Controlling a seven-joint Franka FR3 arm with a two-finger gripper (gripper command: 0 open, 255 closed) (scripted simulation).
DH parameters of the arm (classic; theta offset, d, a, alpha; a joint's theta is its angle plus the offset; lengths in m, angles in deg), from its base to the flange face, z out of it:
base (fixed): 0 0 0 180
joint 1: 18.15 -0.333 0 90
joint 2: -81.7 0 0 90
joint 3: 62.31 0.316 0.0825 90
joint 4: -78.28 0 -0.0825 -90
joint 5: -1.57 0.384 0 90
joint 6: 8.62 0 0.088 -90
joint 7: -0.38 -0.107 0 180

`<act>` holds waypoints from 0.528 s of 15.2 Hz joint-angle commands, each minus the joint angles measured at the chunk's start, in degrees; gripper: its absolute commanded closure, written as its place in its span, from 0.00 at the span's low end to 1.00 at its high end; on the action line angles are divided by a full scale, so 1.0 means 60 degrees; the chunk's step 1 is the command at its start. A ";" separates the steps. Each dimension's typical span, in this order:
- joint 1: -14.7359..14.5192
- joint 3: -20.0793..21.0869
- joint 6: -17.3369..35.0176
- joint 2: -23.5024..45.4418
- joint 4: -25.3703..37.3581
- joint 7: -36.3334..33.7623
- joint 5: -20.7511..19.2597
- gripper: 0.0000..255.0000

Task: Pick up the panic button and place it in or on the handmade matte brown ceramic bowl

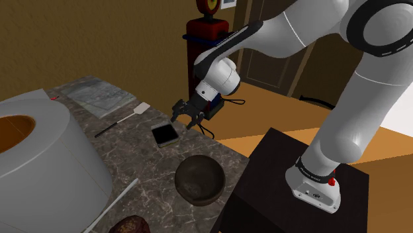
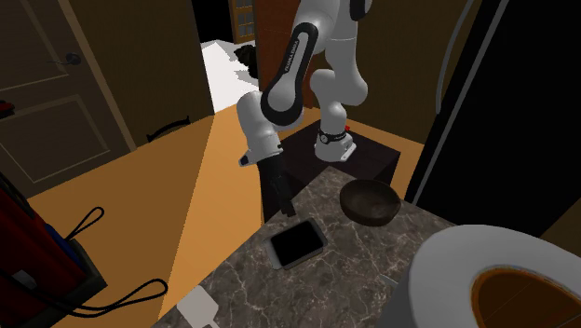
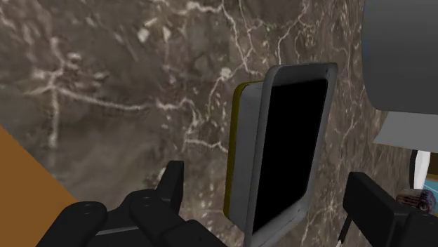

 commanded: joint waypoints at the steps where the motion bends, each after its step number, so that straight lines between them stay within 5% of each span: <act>1: -0.0069 0.0070 0.0175 0.0239 0.0117 0.0130 0.0221 0.00; 8: -0.0176 0.0167 0.0412 0.0573 0.0292 0.0284 0.0426 0.00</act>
